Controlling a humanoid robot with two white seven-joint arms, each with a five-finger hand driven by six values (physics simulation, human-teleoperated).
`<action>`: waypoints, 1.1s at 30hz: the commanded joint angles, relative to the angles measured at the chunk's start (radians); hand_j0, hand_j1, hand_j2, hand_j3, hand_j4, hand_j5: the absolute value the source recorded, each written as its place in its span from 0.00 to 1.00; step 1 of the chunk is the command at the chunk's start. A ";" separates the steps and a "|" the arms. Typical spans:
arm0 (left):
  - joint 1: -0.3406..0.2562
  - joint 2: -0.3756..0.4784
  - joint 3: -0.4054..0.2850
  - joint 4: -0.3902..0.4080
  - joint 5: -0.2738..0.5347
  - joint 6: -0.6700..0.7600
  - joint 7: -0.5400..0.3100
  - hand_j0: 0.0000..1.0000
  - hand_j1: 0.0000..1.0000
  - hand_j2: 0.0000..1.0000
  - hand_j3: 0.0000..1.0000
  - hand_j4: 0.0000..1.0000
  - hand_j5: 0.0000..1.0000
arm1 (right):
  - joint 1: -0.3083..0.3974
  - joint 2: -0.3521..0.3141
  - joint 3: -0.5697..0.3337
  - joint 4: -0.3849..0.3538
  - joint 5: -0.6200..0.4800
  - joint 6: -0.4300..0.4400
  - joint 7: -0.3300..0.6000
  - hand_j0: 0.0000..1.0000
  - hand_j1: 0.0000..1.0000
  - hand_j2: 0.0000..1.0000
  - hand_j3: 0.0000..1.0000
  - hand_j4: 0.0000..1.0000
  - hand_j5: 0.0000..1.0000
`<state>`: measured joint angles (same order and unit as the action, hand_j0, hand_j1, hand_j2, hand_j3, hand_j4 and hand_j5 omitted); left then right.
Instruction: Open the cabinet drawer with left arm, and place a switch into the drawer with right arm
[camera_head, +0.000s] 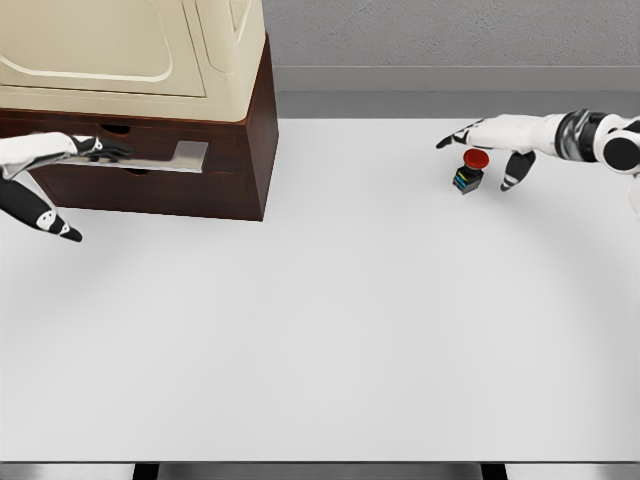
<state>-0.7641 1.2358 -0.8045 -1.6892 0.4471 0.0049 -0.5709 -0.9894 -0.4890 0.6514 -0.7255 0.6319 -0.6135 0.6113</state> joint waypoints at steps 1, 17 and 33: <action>0.000 0.002 -0.035 0.005 -0.073 -0.002 -0.007 1.00 1.00 1.00 1.00 1.00 1.00 | 0.000 0.010 -0.001 0.014 0.000 0.003 0.000 1.00 1.00 1.00 1.00 1.00 1.00; 0.006 0.063 -0.116 0.002 -0.091 -0.114 -0.014 1.00 1.00 1.00 1.00 1.00 1.00 | -0.015 0.015 -0.003 0.037 0.012 0.003 0.000 1.00 1.00 1.00 1.00 1.00 1.00; 0.019 0.123 -0.156 -0.007 -0.094 -0.215 -0.029 1.00 1.00 1.00 1.00 1.00 1.00 | -0.017 0.015 -0.003 0.037 0.012 0.003 0.000 1.00 1.00 1.00 1.00 1.00 1.00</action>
<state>-0.7441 1.3498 -0.9332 -1.7140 0.5049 -0.2004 -0.5929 -1.0063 -0.4738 0.6508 -0.6885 0.6490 -0.6135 0.6113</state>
